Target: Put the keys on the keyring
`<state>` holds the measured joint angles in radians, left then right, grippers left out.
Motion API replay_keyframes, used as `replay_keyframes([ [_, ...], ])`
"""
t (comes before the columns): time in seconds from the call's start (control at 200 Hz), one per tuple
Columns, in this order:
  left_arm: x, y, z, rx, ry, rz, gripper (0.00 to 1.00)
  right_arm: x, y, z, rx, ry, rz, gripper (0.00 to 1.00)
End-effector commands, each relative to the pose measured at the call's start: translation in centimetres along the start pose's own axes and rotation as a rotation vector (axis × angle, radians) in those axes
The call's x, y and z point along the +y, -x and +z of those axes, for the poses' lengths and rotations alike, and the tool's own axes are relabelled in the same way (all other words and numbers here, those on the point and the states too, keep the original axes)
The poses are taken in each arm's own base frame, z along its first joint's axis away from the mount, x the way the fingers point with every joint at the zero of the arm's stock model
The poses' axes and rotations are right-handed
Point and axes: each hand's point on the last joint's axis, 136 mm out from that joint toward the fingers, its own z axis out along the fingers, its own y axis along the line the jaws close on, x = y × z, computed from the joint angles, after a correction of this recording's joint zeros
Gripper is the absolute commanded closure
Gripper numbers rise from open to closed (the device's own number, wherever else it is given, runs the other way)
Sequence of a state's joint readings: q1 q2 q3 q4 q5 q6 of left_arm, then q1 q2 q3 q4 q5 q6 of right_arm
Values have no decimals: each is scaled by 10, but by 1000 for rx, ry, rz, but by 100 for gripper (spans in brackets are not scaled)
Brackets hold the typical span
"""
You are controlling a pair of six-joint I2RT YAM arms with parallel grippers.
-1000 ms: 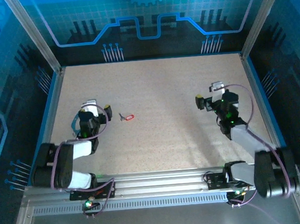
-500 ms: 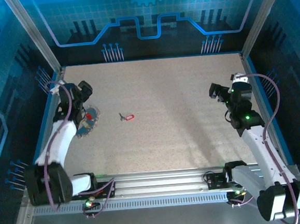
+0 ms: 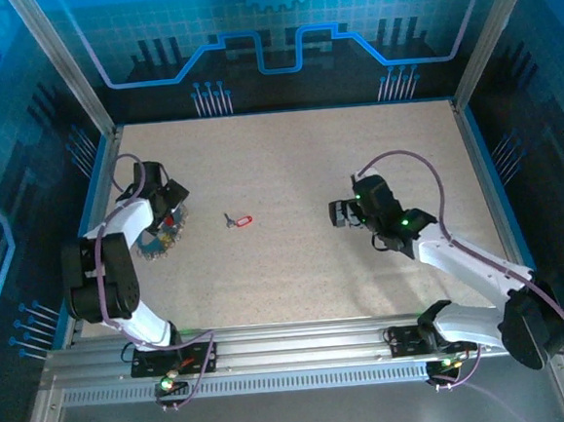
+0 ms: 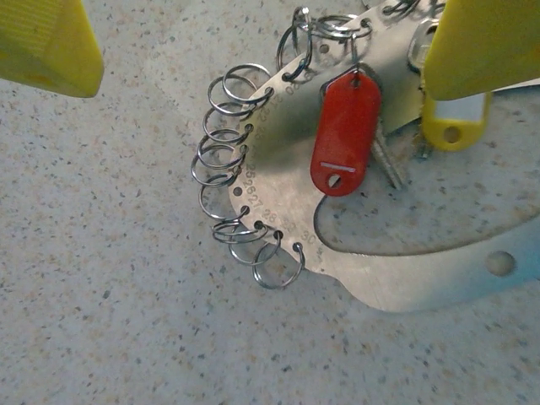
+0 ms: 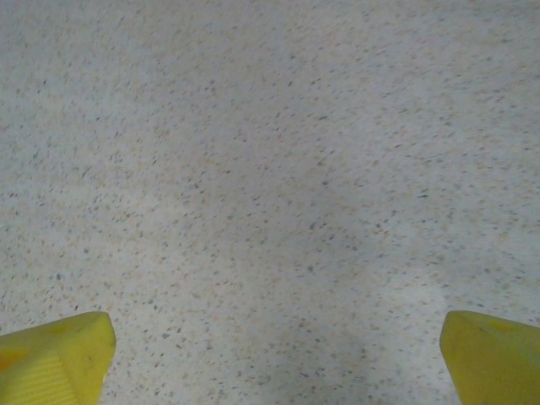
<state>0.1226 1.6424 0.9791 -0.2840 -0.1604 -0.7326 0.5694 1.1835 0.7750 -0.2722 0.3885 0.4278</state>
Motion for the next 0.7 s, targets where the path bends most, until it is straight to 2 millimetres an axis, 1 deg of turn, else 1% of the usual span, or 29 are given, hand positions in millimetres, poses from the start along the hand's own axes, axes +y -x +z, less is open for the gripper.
replay_keyframes([
  [0.0,-4,-9,16,62,-32,-61,1,14,30,-6,-78,13,32,0],
  [0.065,-4,-18,24,97,-40,-75,1,19,30,-4,-72,25,28,0],
  [0.145,-6,-31,30,145,-57,-72,1,18,30,-4,-65,16,32,0],
  [0.225,-8,-46,30,169,-56,-42,1,17,26,-3,-54,10,37,0],
  [0.285,-12,-60,26,181,-62,-7,1,19,22,1,-44,22,14,0],
  [0.375,-22,-87,18,216,-88,63,1,29,15,5,5,67,-57,0],
  [0.455,-32,-115,8,290,-111,136,1,36,6,7,51,112,-76,0],
  [0.565,-38,-152,-9,360,-135,202,1,46,-6,13,117,205,-74,3],
  [0.695,-39,-198,-35,441,-160,292,1,51,-14,18,156,246,-77,5],
])
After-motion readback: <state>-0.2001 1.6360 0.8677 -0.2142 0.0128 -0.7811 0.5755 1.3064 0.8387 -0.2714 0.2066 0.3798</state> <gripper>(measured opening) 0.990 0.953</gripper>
